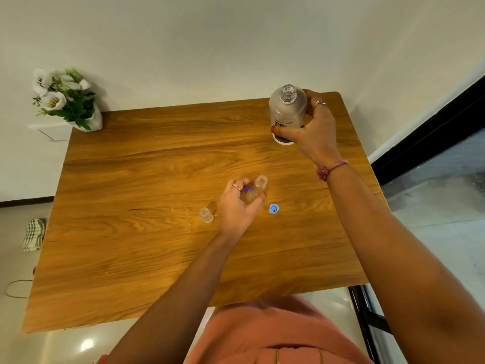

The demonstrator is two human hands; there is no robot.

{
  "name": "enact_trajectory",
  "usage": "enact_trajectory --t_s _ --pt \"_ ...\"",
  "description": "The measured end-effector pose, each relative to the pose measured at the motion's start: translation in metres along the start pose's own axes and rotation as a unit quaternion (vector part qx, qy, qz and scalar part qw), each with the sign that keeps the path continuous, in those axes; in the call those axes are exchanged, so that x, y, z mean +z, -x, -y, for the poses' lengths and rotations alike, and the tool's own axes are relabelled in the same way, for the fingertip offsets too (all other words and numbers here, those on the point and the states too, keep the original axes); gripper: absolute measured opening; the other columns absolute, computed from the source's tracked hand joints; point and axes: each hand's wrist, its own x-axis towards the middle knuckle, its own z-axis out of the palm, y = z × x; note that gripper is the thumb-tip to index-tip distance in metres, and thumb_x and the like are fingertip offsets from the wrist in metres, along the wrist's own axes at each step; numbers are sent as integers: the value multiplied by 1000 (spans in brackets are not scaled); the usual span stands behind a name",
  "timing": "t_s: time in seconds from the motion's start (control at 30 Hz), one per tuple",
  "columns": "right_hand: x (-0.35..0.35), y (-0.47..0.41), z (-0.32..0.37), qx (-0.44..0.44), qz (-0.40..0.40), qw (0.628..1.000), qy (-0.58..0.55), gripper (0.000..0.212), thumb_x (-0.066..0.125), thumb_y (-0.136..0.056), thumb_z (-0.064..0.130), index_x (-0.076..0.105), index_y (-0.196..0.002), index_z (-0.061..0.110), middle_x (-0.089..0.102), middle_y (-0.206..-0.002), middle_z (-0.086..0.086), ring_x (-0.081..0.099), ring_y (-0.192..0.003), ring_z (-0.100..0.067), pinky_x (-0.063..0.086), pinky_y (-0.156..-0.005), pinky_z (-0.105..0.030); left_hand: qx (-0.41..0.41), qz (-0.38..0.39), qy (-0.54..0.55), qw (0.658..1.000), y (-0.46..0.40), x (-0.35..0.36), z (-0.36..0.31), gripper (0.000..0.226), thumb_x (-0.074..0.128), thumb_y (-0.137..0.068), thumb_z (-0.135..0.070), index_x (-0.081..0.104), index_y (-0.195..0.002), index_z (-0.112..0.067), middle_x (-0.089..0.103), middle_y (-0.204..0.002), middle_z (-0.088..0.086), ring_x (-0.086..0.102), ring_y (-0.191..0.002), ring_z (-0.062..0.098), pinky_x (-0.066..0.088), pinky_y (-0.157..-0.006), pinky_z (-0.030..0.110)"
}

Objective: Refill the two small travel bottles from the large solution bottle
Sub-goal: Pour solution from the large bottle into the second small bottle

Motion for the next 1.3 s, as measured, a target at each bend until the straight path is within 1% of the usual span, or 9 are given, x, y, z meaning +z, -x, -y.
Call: enact_trajectory --t_s 0.1,0.2,0.27,0.37,0.47,0.6,0.7,0.87,1.3 --pt "-2 -4 9 -20 -7 1000 3 79 87 -59 31 50 -126 14 56 -122 0 50 -110 -10 49 -81 -14 16 -35 44 998 -10 -13 -22 36 78 -75 -19 64 -107 -13 56 -102 -6 53 -90 -7 45 -76 17" --pt "-4 -7 22 -57 -10 998 19 79 87 -58 31 51 -125 13 57 -121 -2 52 -108 -11 51 -81 -21 37 -67 77 994 -19 -28 -46 33 79 -75 -19 63 -104 -21 55 -98 -15 51 -92 -14 51 -78 22" --pt "-6 -10 33 -85 -10 996 37 77 87 -59 29 51 -125 12 56 -121 -3 51 -108 -12 50 -81 -22 57 -83 89 991 -25 -39 -64 33 78 -76 -19 62 -104 -23 55 -97 -17 53 -92 -10 49 -76 14" --pt "-10 -14 47 -124 -14 991 57 75 85 -59 28 52 -125 14 57 -118 -4 50 -104 -13 45 -81 -22 82 -118 95 985 -36 -55 -87 37 78 -75 -16 65 -110 -12 58 -99 -7 54 -89 -5 43 -70 4" --pt "-14 -20 63 -155 -22 984 82 71 84 -60 28 54 -124 16 57 -116 -5 52 -104 -20 43 -81 -24 96 -142 108 979 -48 -72 -106 40 80 -73 -19 67 -110 -12 62 -101 -3 57 -90 -3 45 -75 6" --pt "-22 -30 94 -184 -35 976 113 68 82 -63 28 53 -125 22 56 -118 -3 51 -106 -21 50 -80 -39 102 -149 145 973 -58 -95 -135 42 81 -72 -19 67 -112 -16 66 -105 -1 61 -95 2 48 -77 8" --pt "-29 -37 116 -195 -46 970 135 69 82 -64 27 52 -126 25 54 -122 -1 49 -109 -21 48 -81 -38 104 -149 156 971 -63 -108 -152 42 80 -74 -19 66 -113 -15 65 -105 -3 60 -95 2 42 -67 0" --pt "-38 -51 149 -222 -67 960 156 69 81 -66 30 50 -128 28 52 -125 1 47 -113 -20 45 -82 -37 124 -158 150 968 -71 -127 -173 42 79 -75 -20 66 -114 -15 64 -106 -2 59 -95 4 39 -64 -4" --pt "-52 -68 198 -345 -127 905 216 65 83 -66 26 56 -125 21 57 -120 -5 53 -108 -27 47 -79 -41 157 -174 160 959 -80 -154 -206 45 80 -74 -23 66 -115 -15 66 -106 0 61 -95 7 40 -68 -4"
